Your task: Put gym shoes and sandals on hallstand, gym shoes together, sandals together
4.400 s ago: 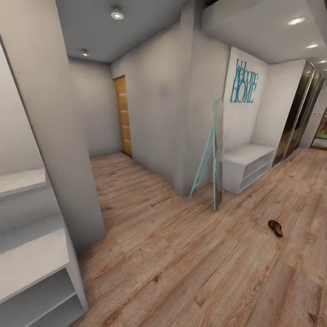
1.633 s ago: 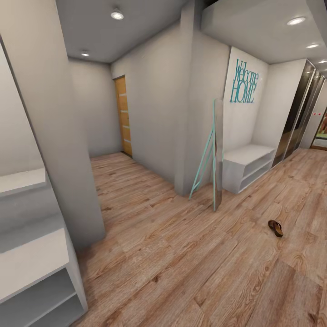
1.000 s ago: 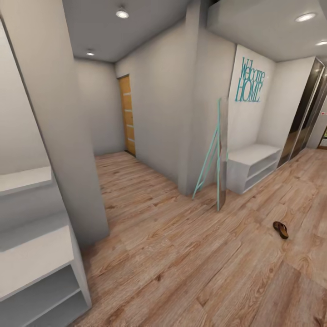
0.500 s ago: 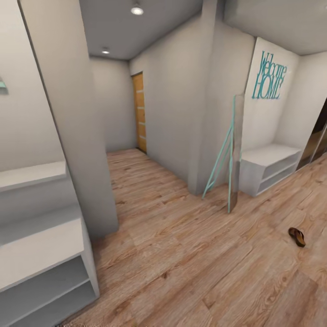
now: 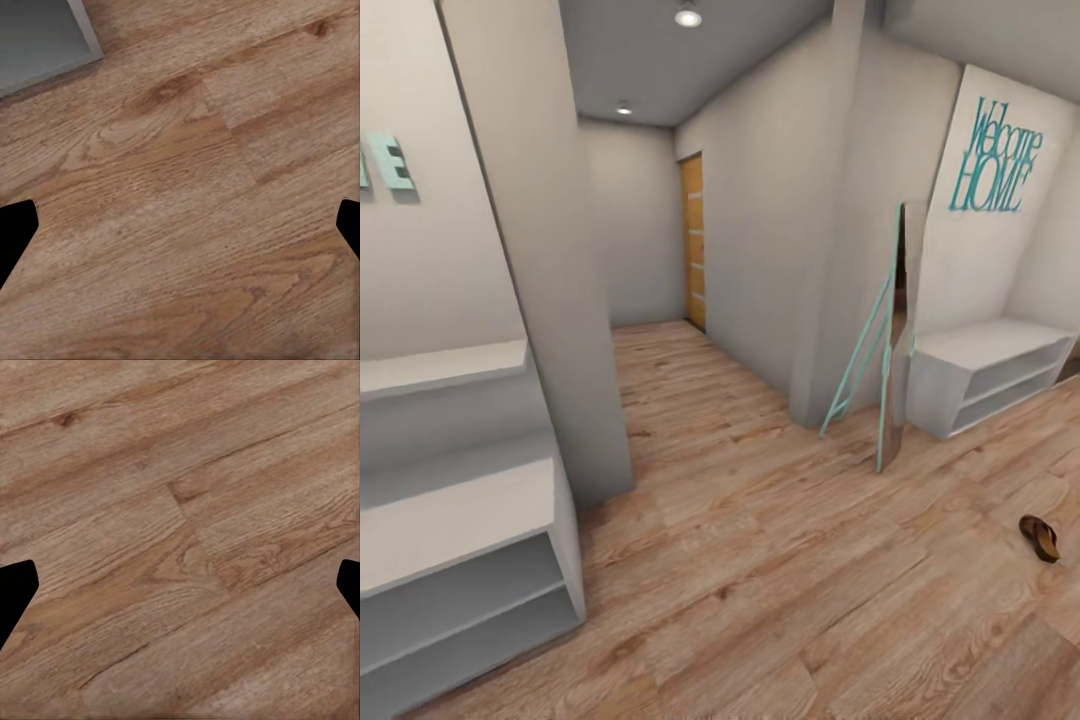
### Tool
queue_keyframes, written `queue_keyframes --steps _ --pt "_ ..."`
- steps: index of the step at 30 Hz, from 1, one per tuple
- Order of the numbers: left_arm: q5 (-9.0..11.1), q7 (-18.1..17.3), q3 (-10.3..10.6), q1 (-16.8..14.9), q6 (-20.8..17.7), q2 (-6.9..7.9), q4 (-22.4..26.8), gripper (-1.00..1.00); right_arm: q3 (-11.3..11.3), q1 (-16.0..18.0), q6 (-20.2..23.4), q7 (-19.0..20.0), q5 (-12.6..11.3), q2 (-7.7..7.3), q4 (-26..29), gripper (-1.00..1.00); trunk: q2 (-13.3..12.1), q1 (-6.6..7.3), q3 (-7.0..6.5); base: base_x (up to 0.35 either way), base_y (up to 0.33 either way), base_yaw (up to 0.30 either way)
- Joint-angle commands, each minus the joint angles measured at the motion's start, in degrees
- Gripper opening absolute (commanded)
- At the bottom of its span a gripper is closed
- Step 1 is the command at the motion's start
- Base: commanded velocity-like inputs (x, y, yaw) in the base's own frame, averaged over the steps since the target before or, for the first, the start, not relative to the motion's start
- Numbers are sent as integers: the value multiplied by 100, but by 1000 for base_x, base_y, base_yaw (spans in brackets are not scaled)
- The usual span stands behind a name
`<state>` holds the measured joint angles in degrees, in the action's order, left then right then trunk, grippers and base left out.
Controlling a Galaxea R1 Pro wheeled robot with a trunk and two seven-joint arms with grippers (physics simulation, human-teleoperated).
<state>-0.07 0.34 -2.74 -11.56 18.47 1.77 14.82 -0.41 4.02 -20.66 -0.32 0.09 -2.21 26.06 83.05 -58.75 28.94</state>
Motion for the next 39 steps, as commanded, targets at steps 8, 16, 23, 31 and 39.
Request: queue_keyframes --steps 8,16,23,31,39 --pt "10 1 -151 -5 23 56 -6 100 -3 3 -22 -3 1 1 -4 100 3 2 54 -139 -171 192" --pt "16 1 -327 -5 25 76 28 100 -3 3 -26 -3 8 1 -4 100 3 2 101 -13 -16 192" --pt "16 1 -416 -5 23 83 37 100 -3 3 -26 -3 9 1 -5 100 3 2 143 -2 -2 203" --pt "7 -6 -795 -5 18 89 53 100 3 3 -26 -3 9 6 -8 100 3 2 176 0 0 243" --pt "0 -59 -857 -5 18 94 48 100 5 3 -26 -3 9 9 -8 100 3 2 183 0 0 271"
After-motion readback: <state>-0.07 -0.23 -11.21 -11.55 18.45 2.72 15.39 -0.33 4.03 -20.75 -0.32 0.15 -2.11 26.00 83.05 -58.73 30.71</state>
